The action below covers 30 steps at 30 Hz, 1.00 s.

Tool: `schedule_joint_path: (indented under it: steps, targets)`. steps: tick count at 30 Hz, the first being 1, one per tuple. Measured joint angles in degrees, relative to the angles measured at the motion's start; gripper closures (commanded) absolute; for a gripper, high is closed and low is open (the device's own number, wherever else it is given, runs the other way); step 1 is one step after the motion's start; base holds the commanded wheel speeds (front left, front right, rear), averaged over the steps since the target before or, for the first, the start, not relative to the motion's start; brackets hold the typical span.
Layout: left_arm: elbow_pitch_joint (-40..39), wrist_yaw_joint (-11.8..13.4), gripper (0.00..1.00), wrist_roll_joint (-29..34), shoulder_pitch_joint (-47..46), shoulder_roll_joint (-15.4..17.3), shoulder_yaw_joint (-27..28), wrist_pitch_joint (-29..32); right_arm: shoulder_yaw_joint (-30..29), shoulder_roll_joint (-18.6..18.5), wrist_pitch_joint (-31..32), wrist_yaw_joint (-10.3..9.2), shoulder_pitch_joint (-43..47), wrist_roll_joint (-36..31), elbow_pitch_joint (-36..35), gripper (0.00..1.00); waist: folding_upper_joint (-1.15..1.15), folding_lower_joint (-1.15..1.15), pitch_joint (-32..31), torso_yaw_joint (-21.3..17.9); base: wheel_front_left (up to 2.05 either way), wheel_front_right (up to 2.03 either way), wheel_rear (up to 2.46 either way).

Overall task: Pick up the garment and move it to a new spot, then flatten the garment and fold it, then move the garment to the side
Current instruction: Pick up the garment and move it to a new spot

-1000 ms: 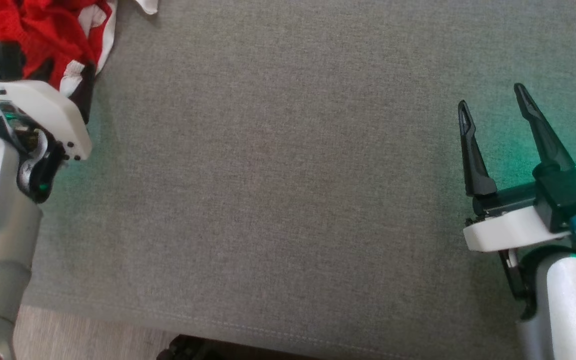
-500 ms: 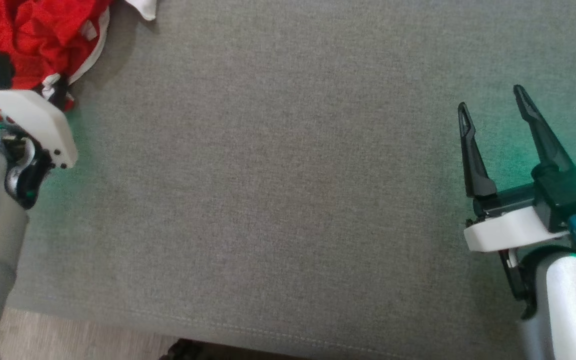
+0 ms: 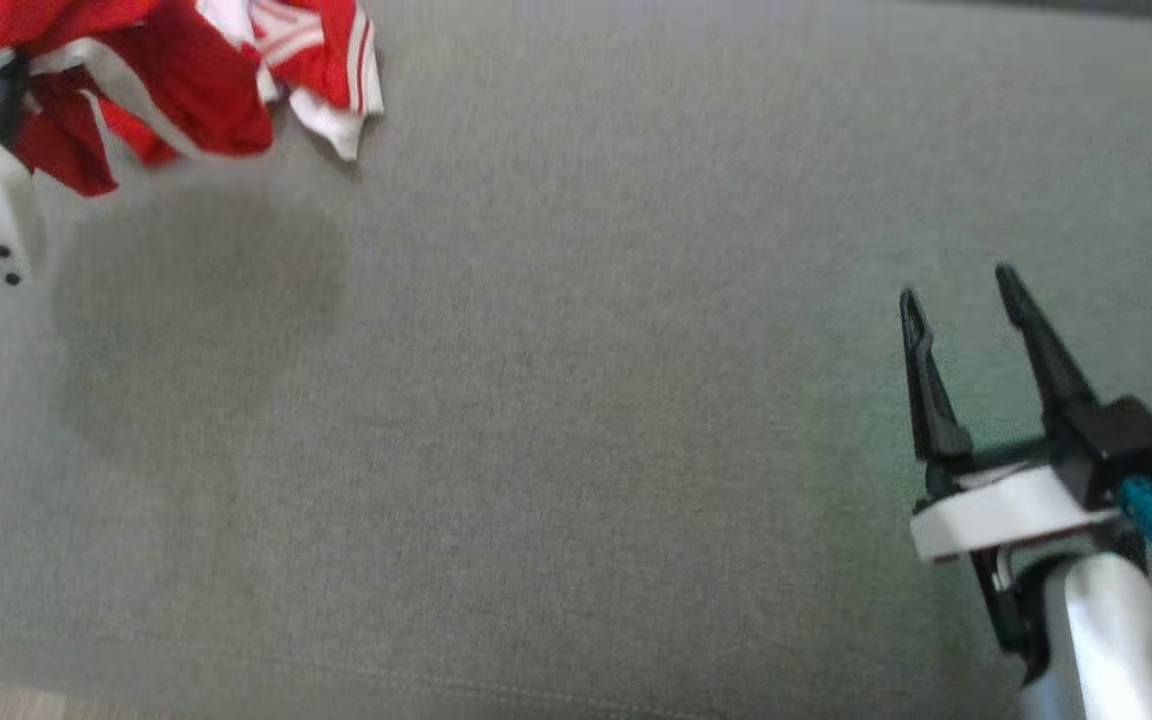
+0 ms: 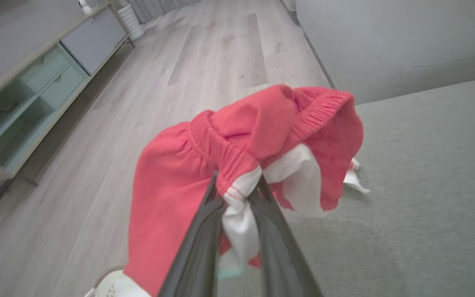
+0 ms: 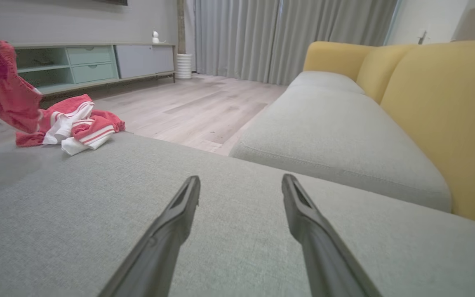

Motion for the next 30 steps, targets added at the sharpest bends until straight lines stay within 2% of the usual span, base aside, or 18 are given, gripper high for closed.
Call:
schedule_joint_path:
  steps: [7, 11, 17, 21, 24, 30]
  targets:
    - [-7.9, 0.0, 1.0, -2.3, -0.1, 0.9, -3.6, 5.1, -0.3, 0.5, -2.3, 0.01, 3.5, 3.6, 3.8, 0.0, 0.0, -0.01, -7.2, -2.7, 0.0, 0.0, 0.0]
    - [-10.5, 0.7, 1.0, -4.9, -0.7, -0.7, -3.9, 6.9, -0.2, 0.5, -3.6, 0.0, 4.7, 5.3, 5.5, 0.0, 0.0, -0.01, -10.3, -6.2, 0.0, 0.0, 0.0]
    - [-12.7, 4.7, 1.0, -8.2, -0.1, -9.3, -4.4, 6.6, 1.0, 0.5, -4.6, 0.0, 5.1, 6.5, 6.4, 0.0, 0.0, 0.0, -12.2, -12.5, 0.0, 0.0, 0.0]
    - [-12.3, 7.2, 1.0, -9.9, 2.5, -15.5, -4.4, 3.4, 1.8, 0.5, -5.1, 0.0, 4.7, 7.0, 7.1, 0.0, 0.0, 0.01, -11.1, -16.2, 0.0, 0.0, 0.0]
    - [-10.2, 8.3, 1.0, -10.9, 4.9, -19.7, -4.4, 0.1, 2.8, 0.5, -5.7, 0.0, 3.2, 7.4, 7.6, 0.0, 0.0, 0.02, -8.8, -18.0, 0.0, 0.0, 0.0]
    - [-2.3, 9.3, 1.0, -10.8, 10.1, -24.2, -4.9, -6.7, 4.4, 0.5, -6.7, 0.0, -1.3, 8.1, 8.0, 0.0, 0.0, 0.03, -3.1, -21.2, 0.0, 0.0, 0.0]
